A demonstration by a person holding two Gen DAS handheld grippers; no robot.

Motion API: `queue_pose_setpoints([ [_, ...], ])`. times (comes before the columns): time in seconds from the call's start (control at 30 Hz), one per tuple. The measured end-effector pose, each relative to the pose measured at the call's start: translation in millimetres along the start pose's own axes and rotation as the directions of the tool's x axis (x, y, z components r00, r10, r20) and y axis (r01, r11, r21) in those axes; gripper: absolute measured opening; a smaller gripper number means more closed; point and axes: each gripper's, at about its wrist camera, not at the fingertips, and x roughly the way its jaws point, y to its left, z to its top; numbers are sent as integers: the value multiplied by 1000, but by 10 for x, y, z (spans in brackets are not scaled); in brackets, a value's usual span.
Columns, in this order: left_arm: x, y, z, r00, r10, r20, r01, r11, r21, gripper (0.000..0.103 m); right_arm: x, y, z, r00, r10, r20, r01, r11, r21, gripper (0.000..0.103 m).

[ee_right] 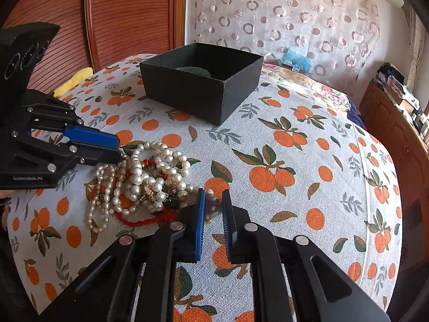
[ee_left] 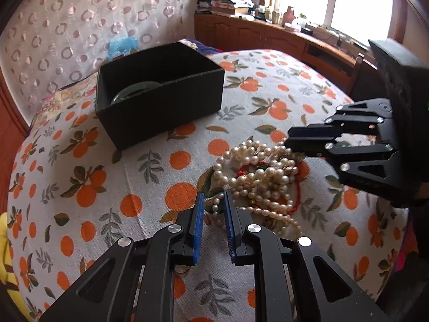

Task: Organize jewelry
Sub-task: 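Grasp the pearl necklaces with the right tool while the left tool grasps a beaded strand, then lift the pearl necklaces with the right tool while the left tool lifts its strand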

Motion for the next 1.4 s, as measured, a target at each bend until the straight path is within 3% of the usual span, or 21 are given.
queue_pose_setpoints([
  [0.07, -1, 7, 6, 1000, -2, -1, 2, 1000, 2, 12, -2, -2, 2, 1000, 0, 0, 0, 1000, 0, 14],
  [0.13, -6, 12, 6, 1000, 0, -2, 0, 1000, 6, 4, 0, -1, 2, 1000, 1, 0, -1, 1000, 1, 14],
  [0.2, -24, 33, -4, 1000, 1, 6, -1, 1000, 0, 4, 0, -3, 1, 1000, 1, 0, -1, 1000, 0, 14],
  [0.43, -423, 92, 15, 992, 9, 128, -2, 999, -49, 4, -1, -7, -1, 1000, 1, 0, -1, 1000, 1, 14],
  [0.97, -1163, 59, 206, 943, 51, 329, -27, 997, -77, 4, 16, -3, 10, 1000, 22, -5, -22, 1000, 5, 14],
  [1.03, -1226, 74, 233, 937, 58, 346, -32, 996, -80, 4, 15, 4, 14, 999, 34, -9, -34, 999, -5, 9],
  [1.13, -1311, 94, 275, 929, 69, 364, -40, 996, -85, 4, -2, 29, 24, 999, 41, -9, -41, 999, -15, 8],
  [1.4, -1522, 157, 402, 907, 93, 411, -58, 994, -96, 4, -440, 75, 343, 994, 38, 103, -34, 999, -37, 8],
])
